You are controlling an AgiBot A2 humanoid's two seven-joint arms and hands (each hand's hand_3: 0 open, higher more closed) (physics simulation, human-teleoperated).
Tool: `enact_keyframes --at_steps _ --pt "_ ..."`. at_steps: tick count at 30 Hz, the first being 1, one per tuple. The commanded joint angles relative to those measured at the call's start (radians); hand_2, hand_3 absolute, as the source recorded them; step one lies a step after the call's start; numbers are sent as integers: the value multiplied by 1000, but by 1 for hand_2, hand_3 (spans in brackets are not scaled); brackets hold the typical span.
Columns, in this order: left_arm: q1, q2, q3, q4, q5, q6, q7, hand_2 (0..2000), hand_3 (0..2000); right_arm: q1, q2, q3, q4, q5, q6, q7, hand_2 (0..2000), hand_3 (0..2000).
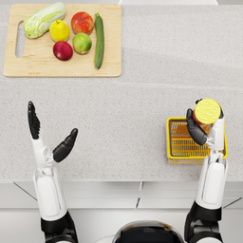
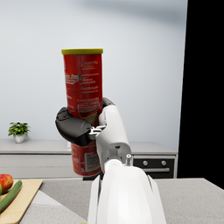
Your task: Pick up the red potato chip and place it into the yellow basket
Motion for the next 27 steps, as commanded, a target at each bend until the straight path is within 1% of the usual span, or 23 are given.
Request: enact_keyframes --at_steps 1,3,5,6,7,8,9,10,11,12,13,14,16,17,20,21,22,27 --pt "-12 5 -72 27 0 0 0 0 0 -42 -6 -18 17 0 22 -31 2000 2000" --pt "-21 8 -73 29 0 0 0 0 0 -85 -12 -16 41 0 24 -67 2000 2000" --pt "-24 8 -57 25 0 0 0 0 0 -103 -14 -19 59 0 -16 -85 2000 2000" --pt "-20 6 -64 30 0 0 0 0 0 -103 -12 -14 59 0 -25 -90 2000 2000" --pt "-14 4 -61 34 0 0 0 0 0 -103 -11 -13 59 0 -5 -93 639 1673" --pt "-9 1 -59 33 0 0 0 0 0 -95 -8 -23 60 0 -13 -99 0 1347" --pt "-1 -2 -56 37 0 0 0 0 0 -80 -4 -27 57 0 -12 -103 0 1020" --pt "8 -6 -53 40 0 0 0 0 0 -64 1 -32 66 0 -30 -106 0 693" --pt "24 -12 -42 46 0 0 0 0 0 -42 7 -28 66 0 -56 -8 0 367" --pt "52 -23 -30 63 0 0 0 0 0 -7 16 -17 68 0 -75 62 0 40" --pt "81 -35 -22 65 0 0 0 0 0 24 23 -7 62 0 -88 112 0 0" --pt "123 -52 -11 75 0 0 0 0 0 59 44 1 53 0 -98 148 0 0" --pt "184 -74 -14 107 0 0 0 0 0 102 48 -22 42 0 -109 193 0 0" --pt "196 -77 -27 126 0 0 0 0 0 110 52 -38 38 0 -113 206 0 0" --pt "182 -70 -57 164 0 0 0 0 0 95 52 -96 23 0 -118 227 0 0" --pt "170 -66 -60 175 0 0 0 0 0 77 47 -99 17 0 -119 231 0 0" --pt "157 -62 -46 145 0 0 0 0 0 71 46 -70 29 0 -120 233 0 0" --pt "156 -61 -57 171 0 0 0 0 0 63 46 -93 18 0 -121 238 0 0"
